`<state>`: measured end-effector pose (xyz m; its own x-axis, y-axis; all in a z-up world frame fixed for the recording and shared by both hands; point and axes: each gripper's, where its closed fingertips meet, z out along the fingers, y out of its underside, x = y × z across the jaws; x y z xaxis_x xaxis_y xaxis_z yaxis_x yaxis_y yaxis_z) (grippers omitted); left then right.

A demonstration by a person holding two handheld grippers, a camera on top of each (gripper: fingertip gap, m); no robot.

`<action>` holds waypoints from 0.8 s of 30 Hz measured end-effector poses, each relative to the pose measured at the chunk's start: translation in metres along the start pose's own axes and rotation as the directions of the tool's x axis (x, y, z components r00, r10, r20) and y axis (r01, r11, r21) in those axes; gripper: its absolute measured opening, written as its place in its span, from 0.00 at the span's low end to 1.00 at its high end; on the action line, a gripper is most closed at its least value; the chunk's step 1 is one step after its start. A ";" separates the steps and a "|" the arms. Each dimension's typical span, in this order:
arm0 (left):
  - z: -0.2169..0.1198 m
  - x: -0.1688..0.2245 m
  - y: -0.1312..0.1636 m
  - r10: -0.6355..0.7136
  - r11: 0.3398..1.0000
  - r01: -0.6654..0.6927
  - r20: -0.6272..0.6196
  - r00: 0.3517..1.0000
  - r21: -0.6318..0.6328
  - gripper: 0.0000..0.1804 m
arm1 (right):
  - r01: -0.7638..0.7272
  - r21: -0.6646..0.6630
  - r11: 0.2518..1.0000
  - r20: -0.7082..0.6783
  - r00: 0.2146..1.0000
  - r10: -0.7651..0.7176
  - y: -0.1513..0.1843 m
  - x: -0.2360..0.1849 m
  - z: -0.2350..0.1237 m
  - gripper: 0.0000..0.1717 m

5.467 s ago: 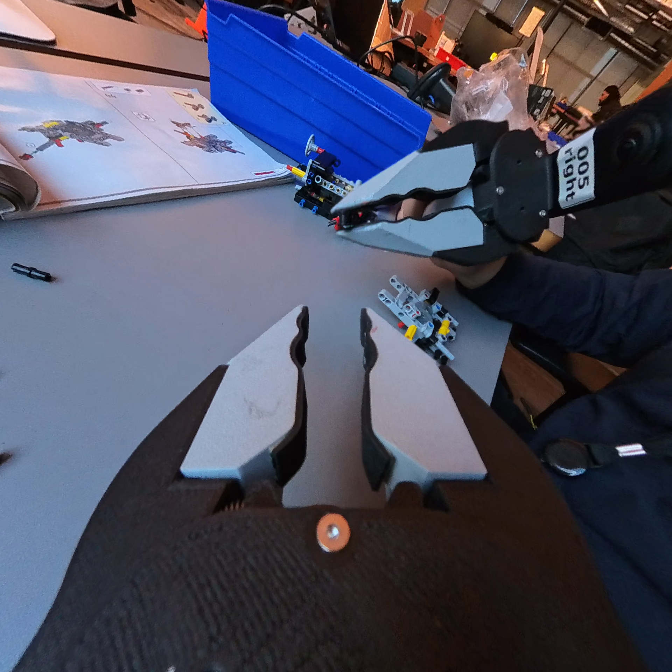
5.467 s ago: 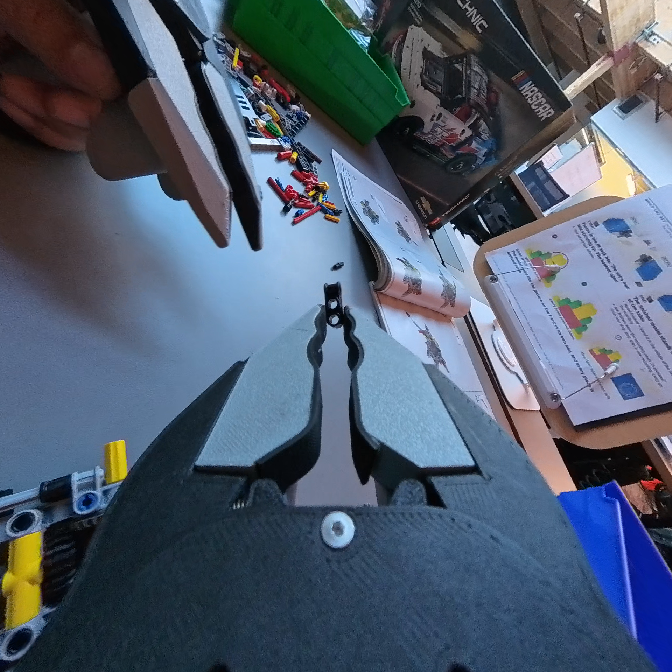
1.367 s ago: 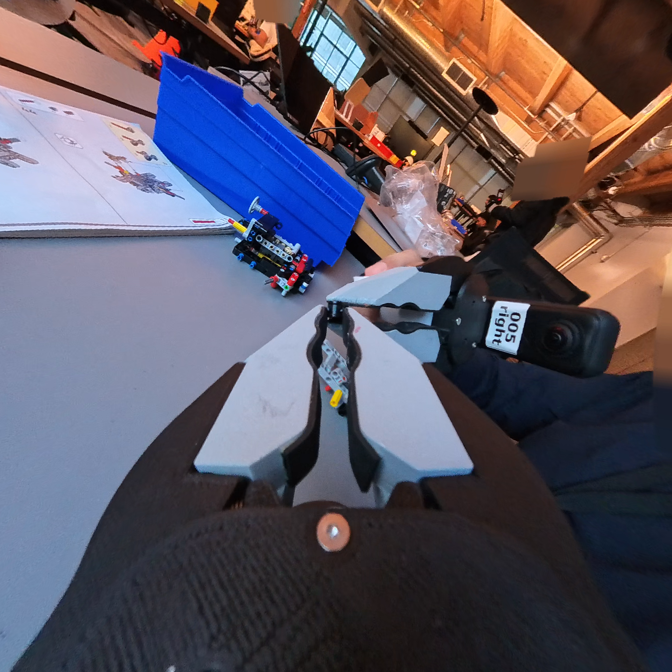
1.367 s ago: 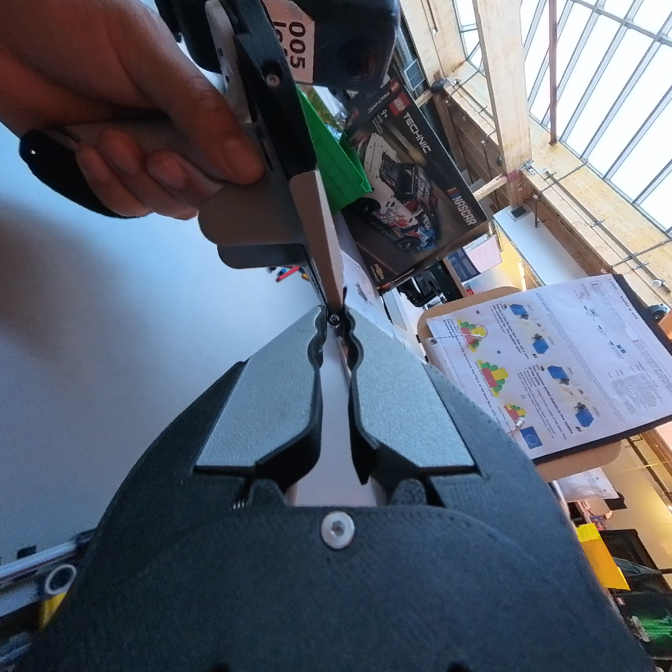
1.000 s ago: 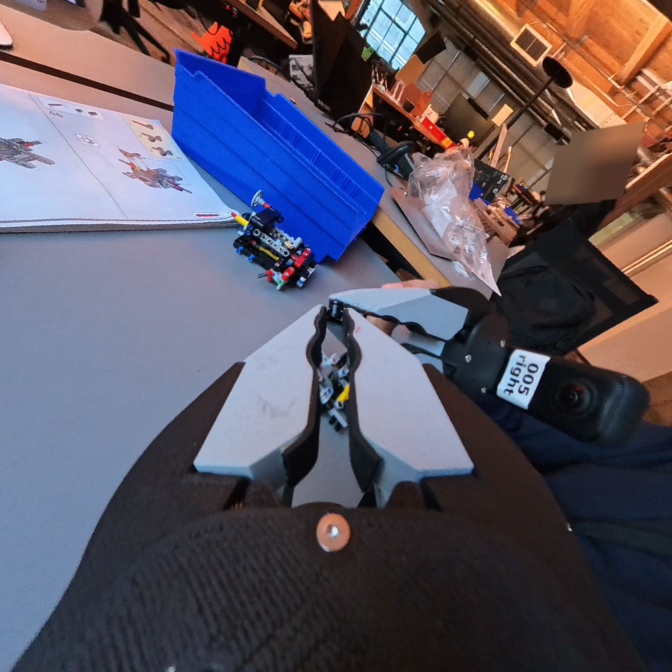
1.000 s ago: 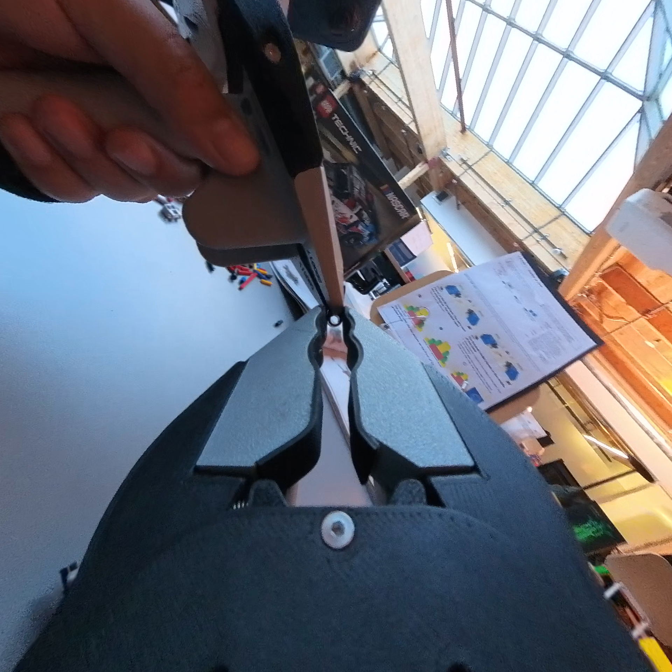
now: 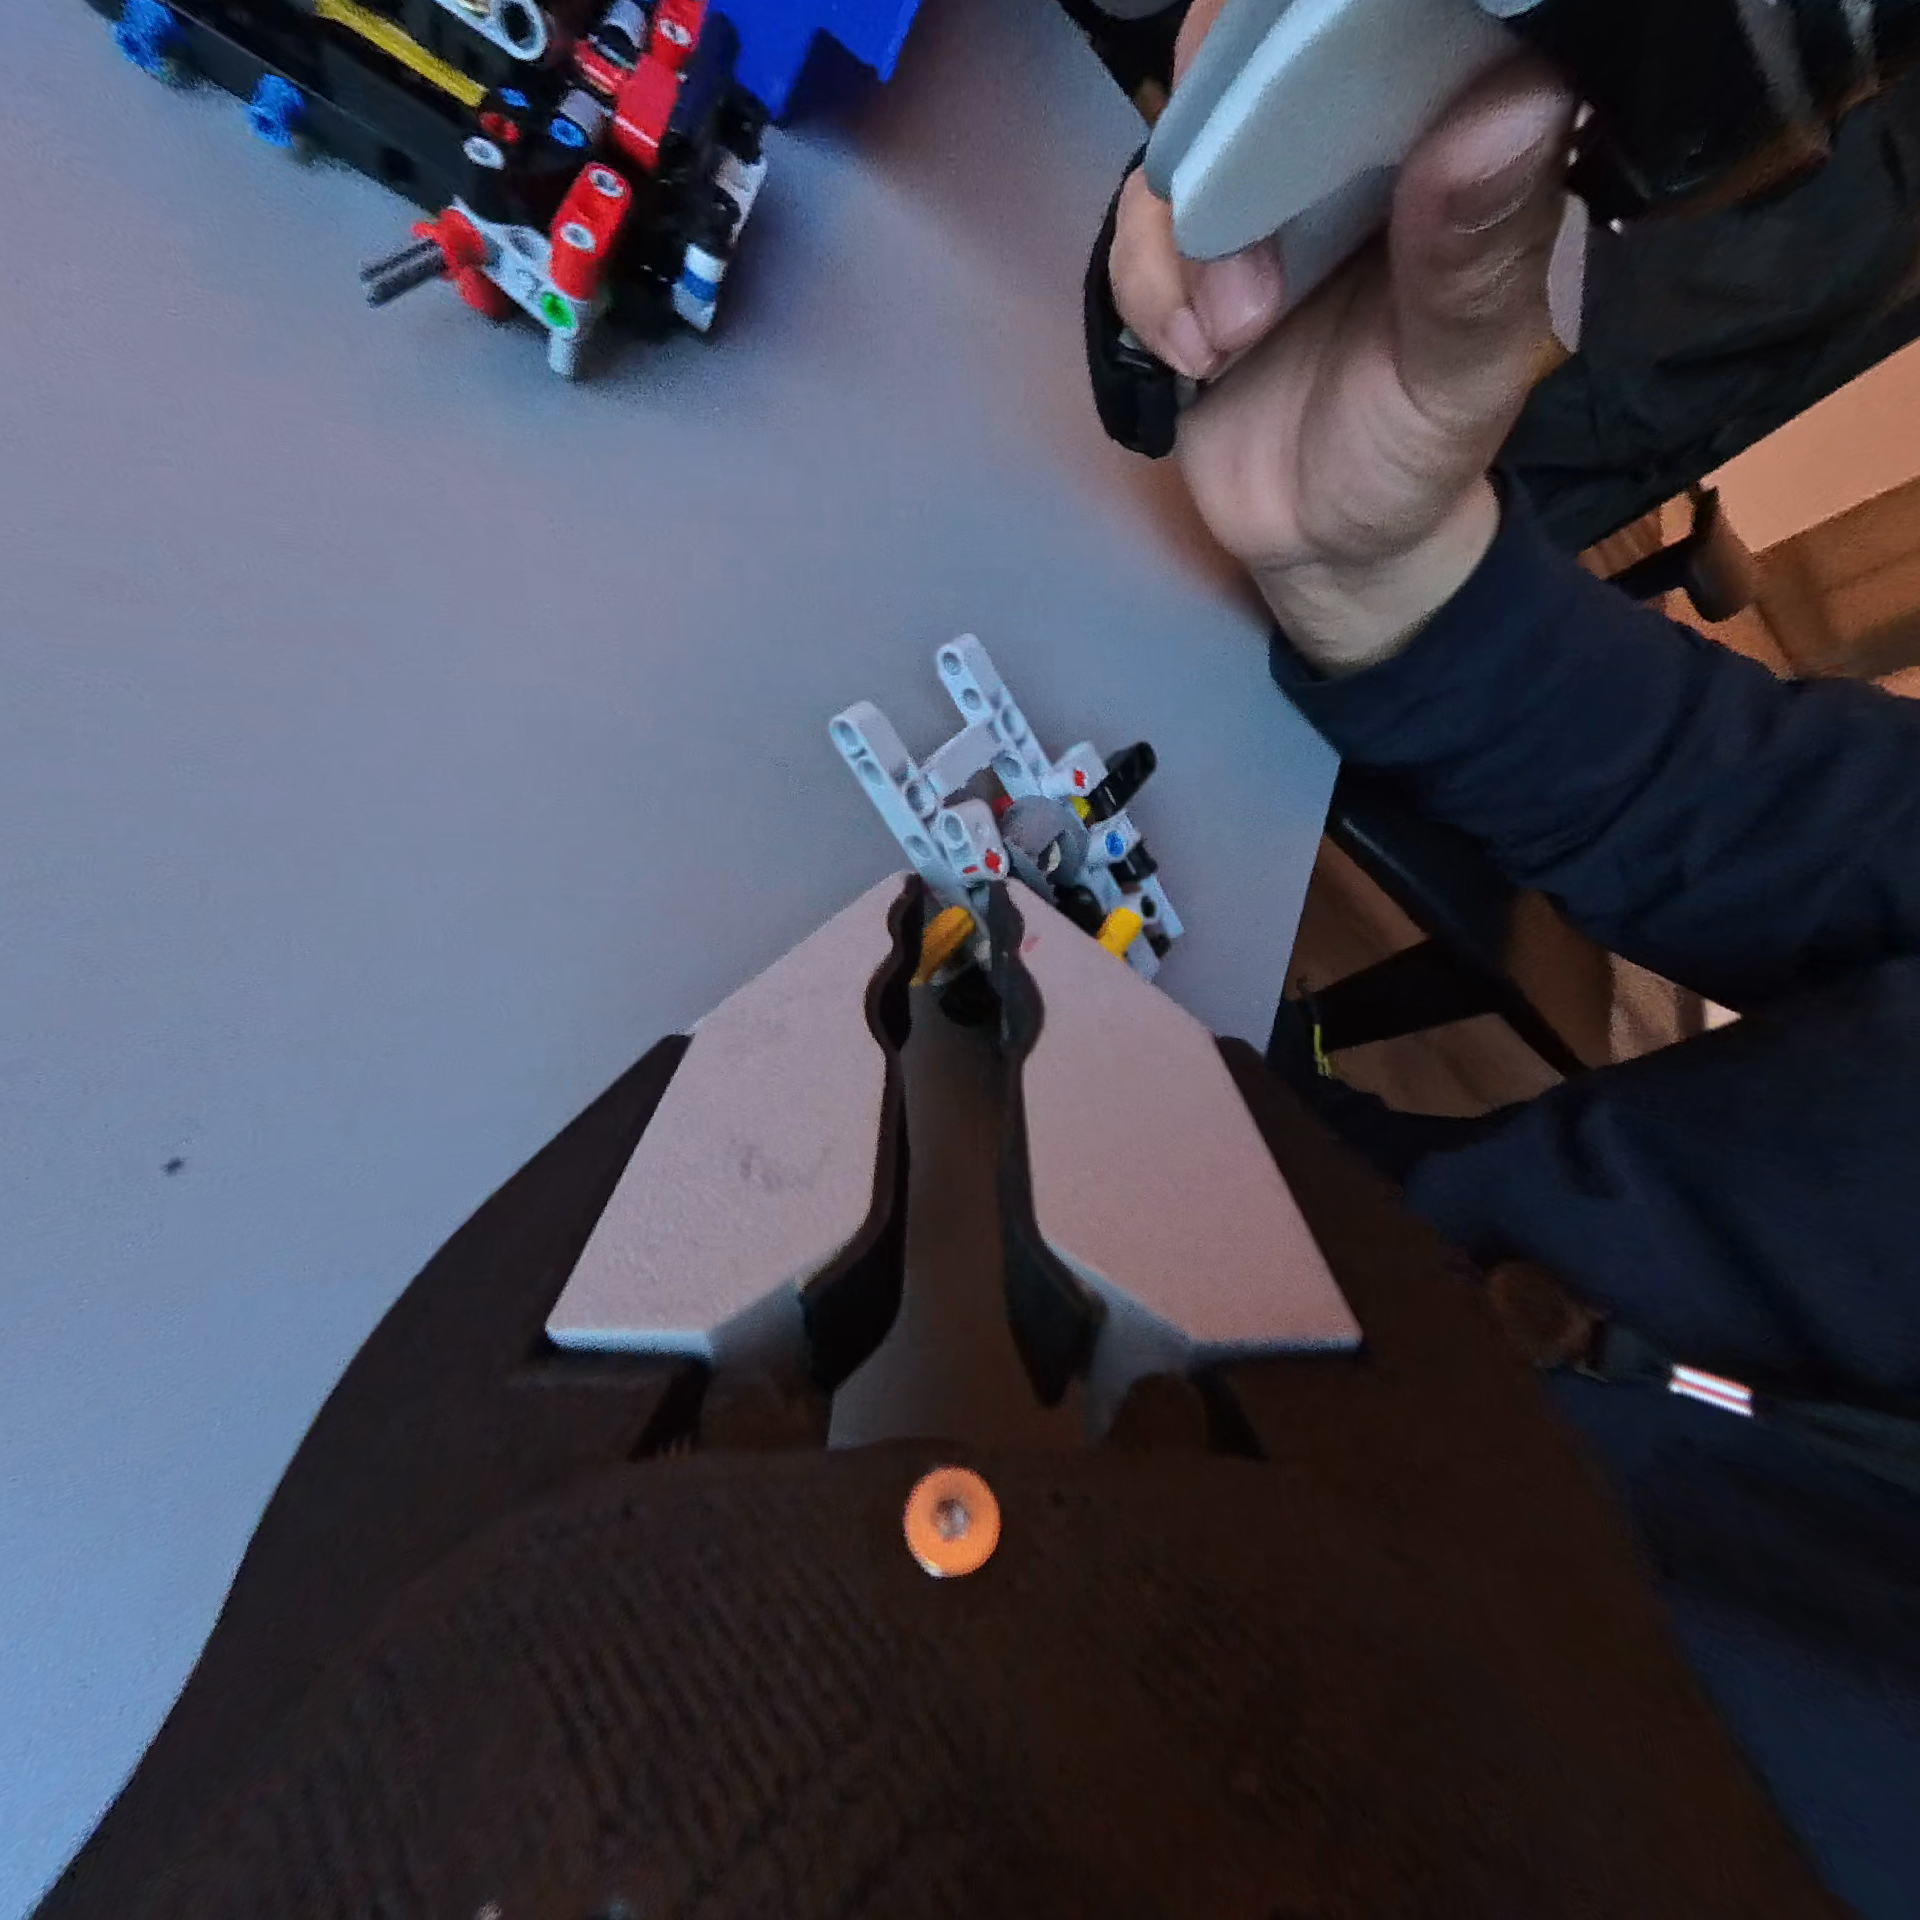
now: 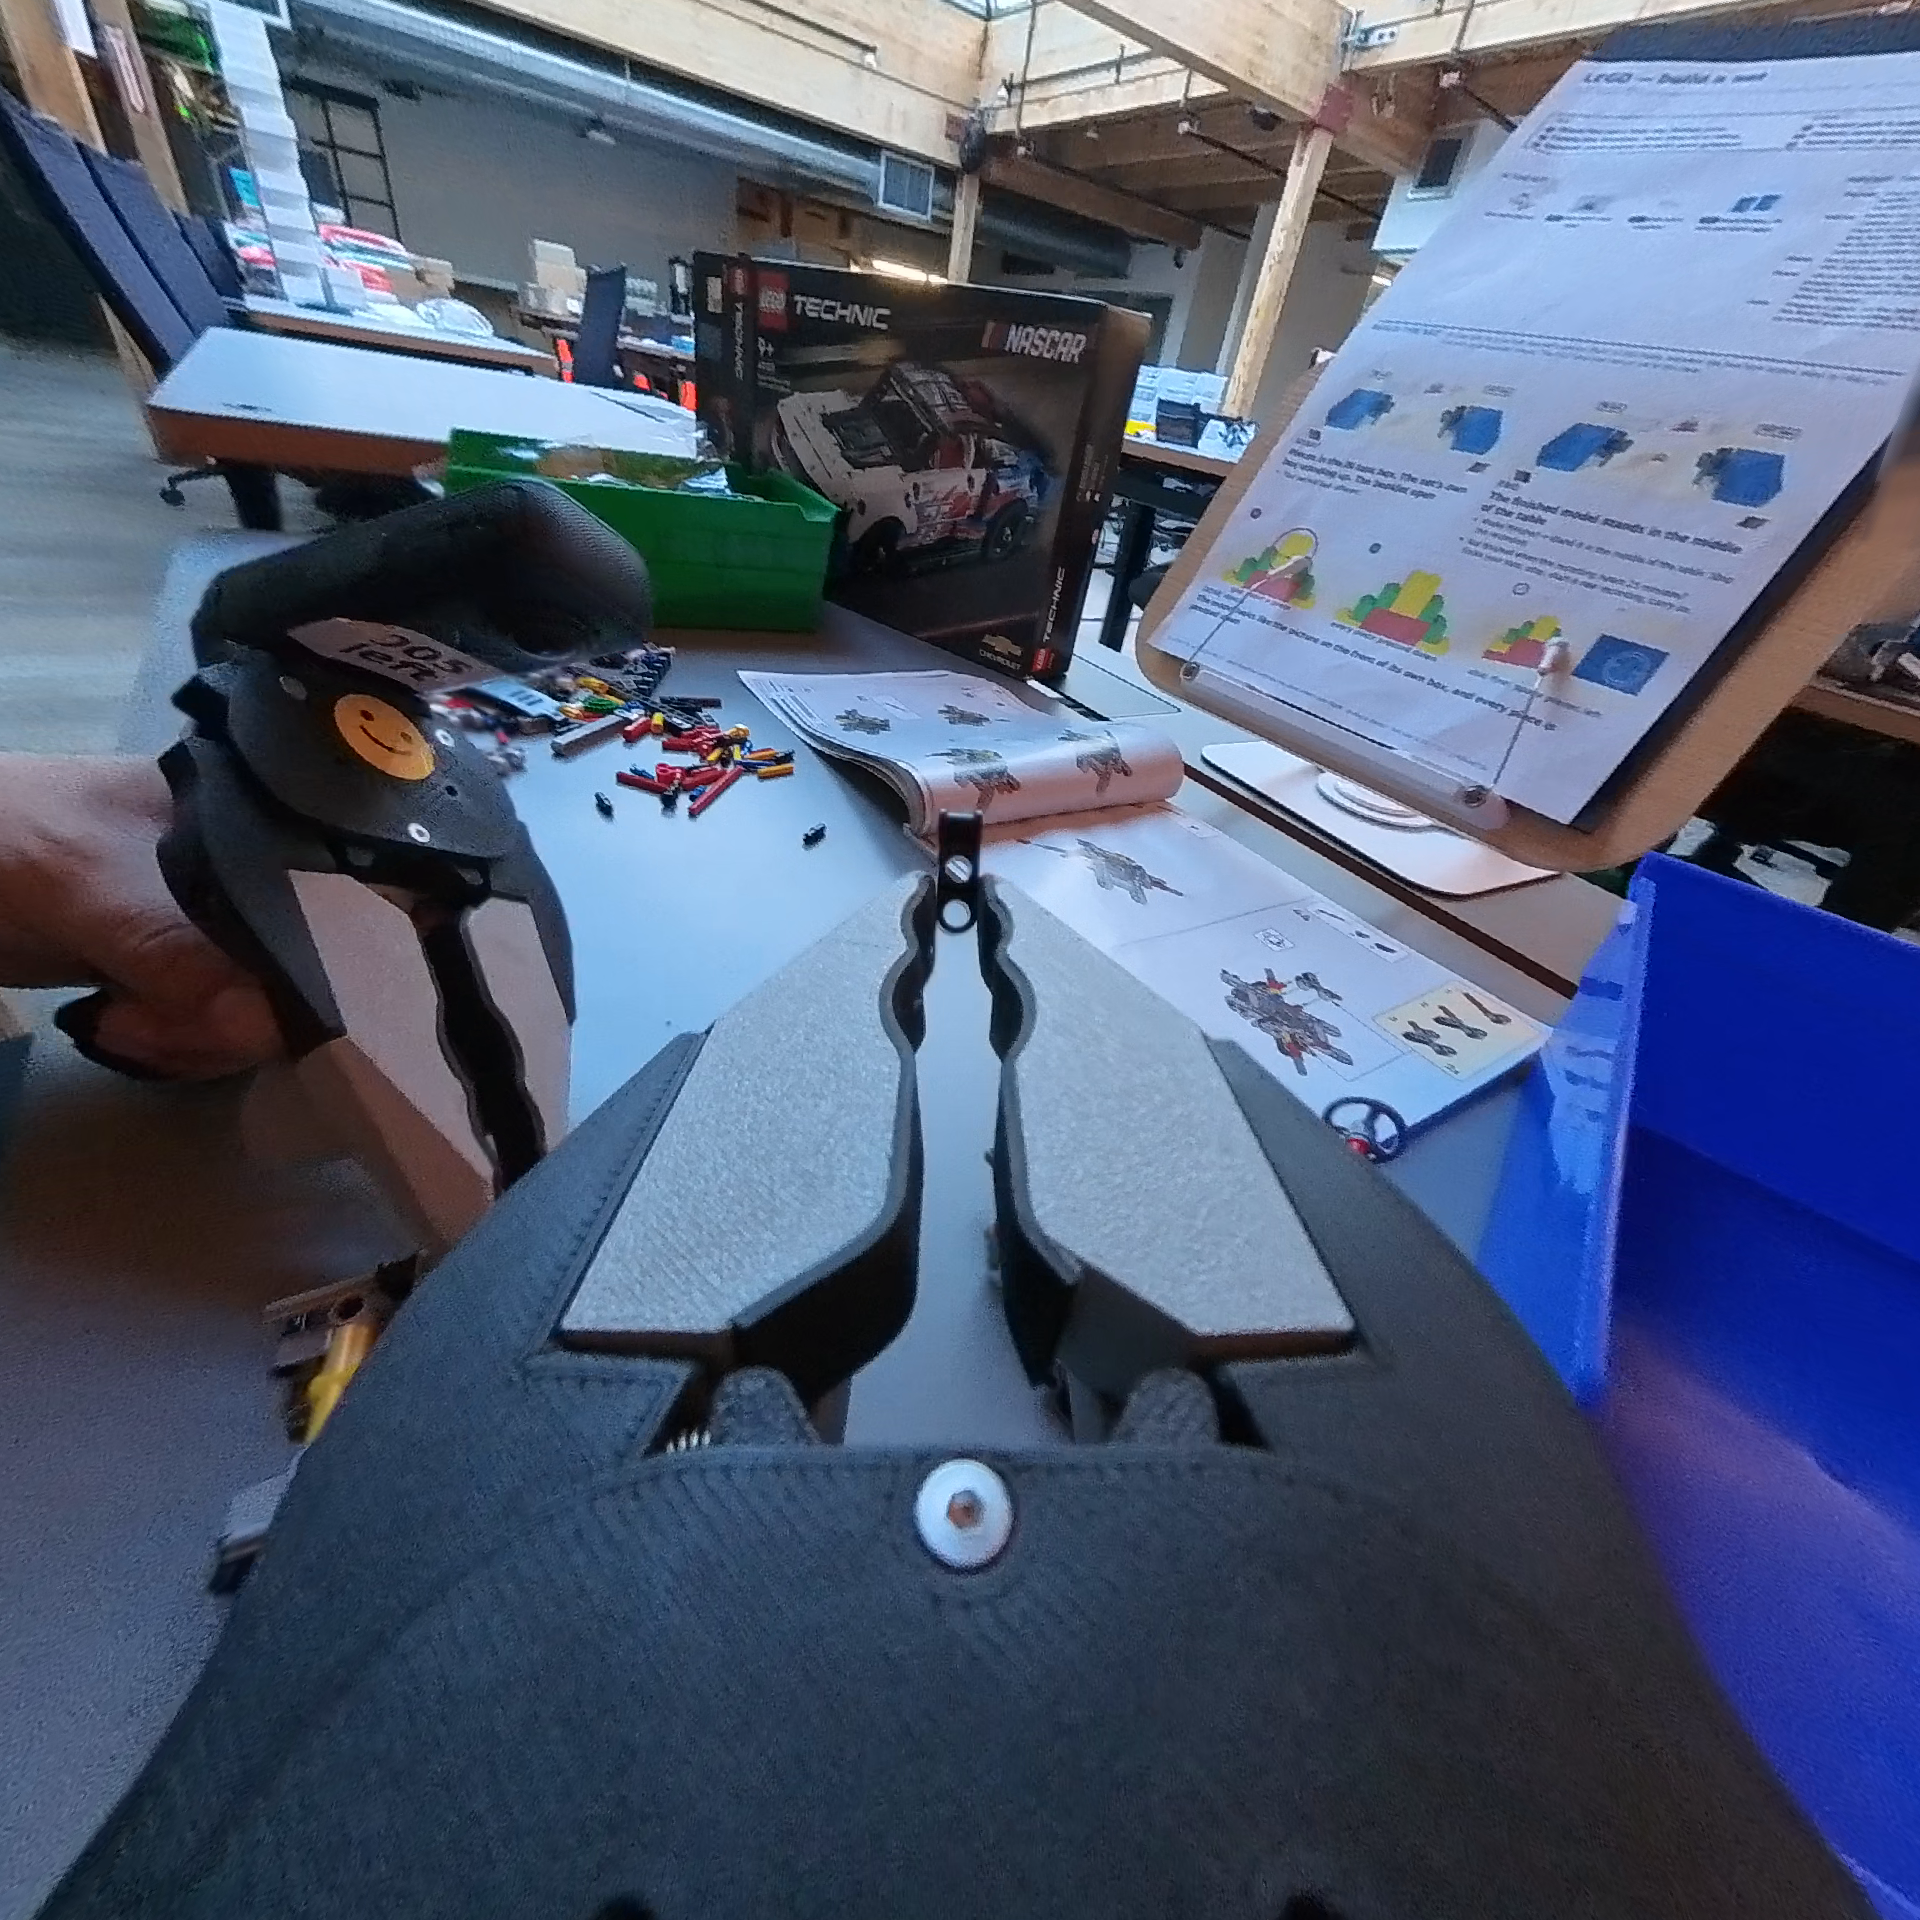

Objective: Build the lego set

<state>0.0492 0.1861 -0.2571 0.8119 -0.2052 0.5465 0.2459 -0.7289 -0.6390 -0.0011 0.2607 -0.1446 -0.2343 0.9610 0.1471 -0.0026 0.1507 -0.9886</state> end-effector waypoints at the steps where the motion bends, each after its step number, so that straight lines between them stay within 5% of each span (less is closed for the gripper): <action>1: 0.002 -0.001 -0.001 -0.001 1.000 0.001 -0.002 1.000 -0.001 0.06 | 0.006 -0.007 1.000 -0.008 1.000 -0.006 0.001 0.001 -0.001 0.03; 4: -0.009 -0.012 -0.014 0.025 0.997 -0.029 0.059 0.998 0.070 0.08 | 0.059 -0.037 0.998 -0.004 0.998 -0.059 0.005 -0.005 0.001 0.03; 7: -0.045 -0.018 -0.053 0.025 0.954 -0.051 0.093 0.995 0.297 0.09 | 0.113 -0.033 0.993 0.037 0.993 -0.112 0.003 -0.025 0.006 0.02; 10: -0.068 -0.008 -0.082 0.006 0.898 -0.014 0.019 1.000 0.440 0.09 | 0.084 -0.024 0.996 0.087 0.993 -0.082 0.000 -0.042 0.015 0.02; 15: -0.065 0.014 -0.096 0.044 0.890 0.004 -0.095 0.995 0.457 0.08 | 0.134 -0.054 0.990 0.105 0.986 -0.127 0.005 -0.054 0.020 0.02; 24: -0.062 0.009 -0.097 0.034 0.919 0.012 -0.109 0.994 0.395 0.04 | 0.180 -0.068 0.981 0.088 0.981 -0.173 0.007 -0.055 0.021 0.03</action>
<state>-0.0001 0.2145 -0.1567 0.7576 -0.2996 0.5800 0.4444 -0.4141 -0.7944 -0.0088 0.2038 -0.1601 -0.3150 0.8961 0.3127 0.0215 0.3361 -0.9416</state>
